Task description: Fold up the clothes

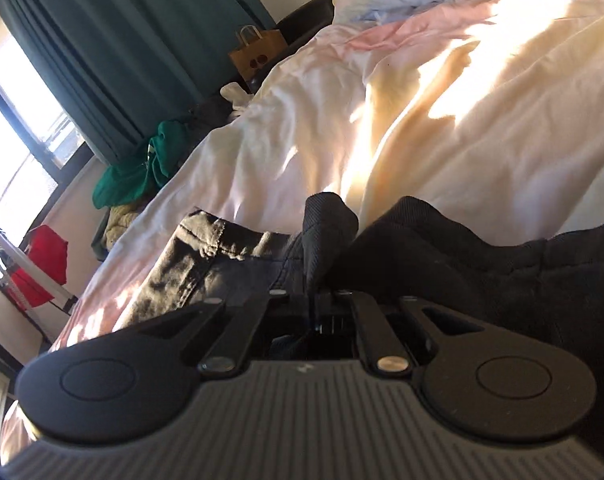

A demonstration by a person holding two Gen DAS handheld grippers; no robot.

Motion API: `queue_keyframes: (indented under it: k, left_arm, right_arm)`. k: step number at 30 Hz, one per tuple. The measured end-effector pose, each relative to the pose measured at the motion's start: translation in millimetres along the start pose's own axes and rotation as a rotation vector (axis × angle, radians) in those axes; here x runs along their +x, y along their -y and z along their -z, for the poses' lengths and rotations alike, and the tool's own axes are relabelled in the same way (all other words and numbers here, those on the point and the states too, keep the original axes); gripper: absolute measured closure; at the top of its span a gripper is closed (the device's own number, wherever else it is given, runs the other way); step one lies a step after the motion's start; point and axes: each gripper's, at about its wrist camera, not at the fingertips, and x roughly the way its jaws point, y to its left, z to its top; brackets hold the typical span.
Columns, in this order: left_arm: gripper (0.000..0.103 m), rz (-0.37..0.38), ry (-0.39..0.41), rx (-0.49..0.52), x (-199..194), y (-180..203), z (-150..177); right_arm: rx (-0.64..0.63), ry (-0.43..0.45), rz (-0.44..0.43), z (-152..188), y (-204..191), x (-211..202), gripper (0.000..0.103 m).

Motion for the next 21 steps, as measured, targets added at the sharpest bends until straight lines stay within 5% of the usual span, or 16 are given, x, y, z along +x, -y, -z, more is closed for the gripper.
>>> queue_keyframes:
  k: [6,11,17,21]
  left_arm:
    - [0.002,-0.018,0.064,0.158,-15,28,6]
    - [0.002,0.008,0.047,0.178,-27,38,10]
    - [0.002,0.039,0.023,0.086,-63,31,8]
    - [0.001,0.025,0.004,0.06,-85,28,10]
  right_arm:
    - [-0.054,-0.045,-0.013,1,-15,-52,0.087]
    - [-0.114,-0.049,-0.099,18,-21,-123,0.043]
    - [-0.116,-0.079,-0.163,17,-13,-179,0.03]
    - [-0.011,-0.078,-0.124,12,8,-190,0.03]
